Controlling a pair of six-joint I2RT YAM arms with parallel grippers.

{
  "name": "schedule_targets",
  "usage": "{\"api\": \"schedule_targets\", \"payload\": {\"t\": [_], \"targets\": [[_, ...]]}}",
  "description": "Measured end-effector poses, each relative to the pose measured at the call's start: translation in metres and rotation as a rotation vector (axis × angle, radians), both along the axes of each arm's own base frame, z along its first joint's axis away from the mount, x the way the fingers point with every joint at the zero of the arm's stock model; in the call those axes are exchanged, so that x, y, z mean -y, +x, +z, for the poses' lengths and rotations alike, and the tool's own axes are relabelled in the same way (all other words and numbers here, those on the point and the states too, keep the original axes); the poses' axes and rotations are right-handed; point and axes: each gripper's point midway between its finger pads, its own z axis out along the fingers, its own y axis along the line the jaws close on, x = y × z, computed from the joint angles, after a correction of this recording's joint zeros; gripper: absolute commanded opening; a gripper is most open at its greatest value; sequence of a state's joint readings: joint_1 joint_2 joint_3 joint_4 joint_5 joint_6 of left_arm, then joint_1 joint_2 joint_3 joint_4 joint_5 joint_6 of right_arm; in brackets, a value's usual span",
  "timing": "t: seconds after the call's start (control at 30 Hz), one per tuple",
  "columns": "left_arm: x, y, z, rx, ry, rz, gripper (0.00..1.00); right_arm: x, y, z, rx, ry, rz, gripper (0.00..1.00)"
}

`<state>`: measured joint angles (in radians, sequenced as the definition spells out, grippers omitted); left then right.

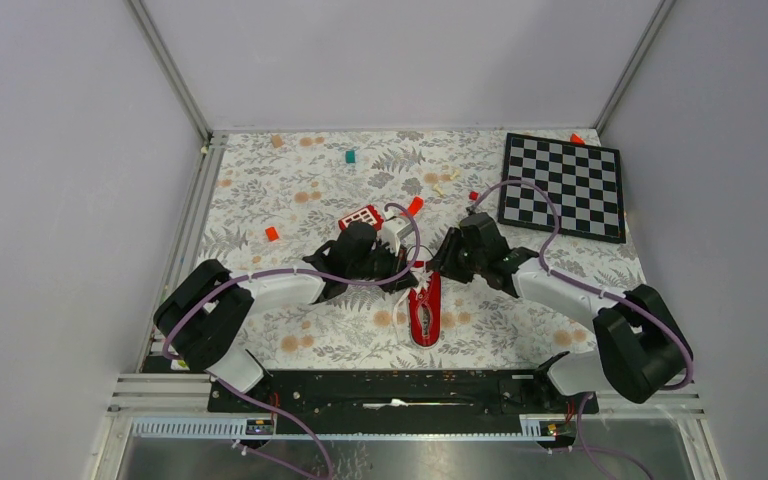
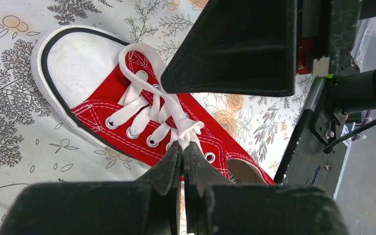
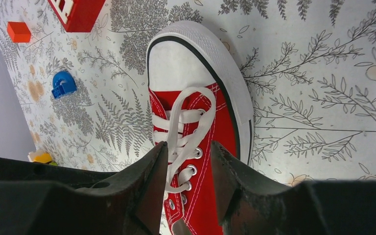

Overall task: Tie the shoes
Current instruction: Cross the shoelace with the shoelace.

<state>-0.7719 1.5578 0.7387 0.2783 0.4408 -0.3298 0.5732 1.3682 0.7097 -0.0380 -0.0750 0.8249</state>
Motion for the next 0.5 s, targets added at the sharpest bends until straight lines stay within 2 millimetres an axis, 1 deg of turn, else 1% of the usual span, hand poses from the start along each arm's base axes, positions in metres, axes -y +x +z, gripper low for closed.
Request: {"api": "schedule_targets", "payload": {"t": [0.03,0.17,0.23,0.3,0.33,0.5], "targets": [[0.000,0.000,0.000,0.000,0.000,0.000,0.00,-0.001,-0.001,-0.001,-0.006,0.004,-0.001,0.42],[0.000,0.000,0.000,0.000,0.000,0.000,0.00,-0.006,-0.002,-0.009,-0.034,0.027,0.003,0.28],[0.000,0.000,0.000,0.000,0.000,0.000,0.00,-0.008,-0.003,-0.012,-0.048,0.036,0.004,0.17],[0.000,0.000,0.000,0.000,0.000,-0.001,0.00,-0.009,-0.003,-0.013,-0.053,0.041,0.004,0.02],[0.000,0.000,0.000,0.000,0.000,-0.001,0.00,-0.009,-0.003,-0.014,-0.054,0.039,0.005,0.00],[0.000,-0.001,0.000,-0.003,0.000,-0.005,0.00,-0.003,0.000,-0.015,-0.047,0.018,-0.003,0.00]]}}
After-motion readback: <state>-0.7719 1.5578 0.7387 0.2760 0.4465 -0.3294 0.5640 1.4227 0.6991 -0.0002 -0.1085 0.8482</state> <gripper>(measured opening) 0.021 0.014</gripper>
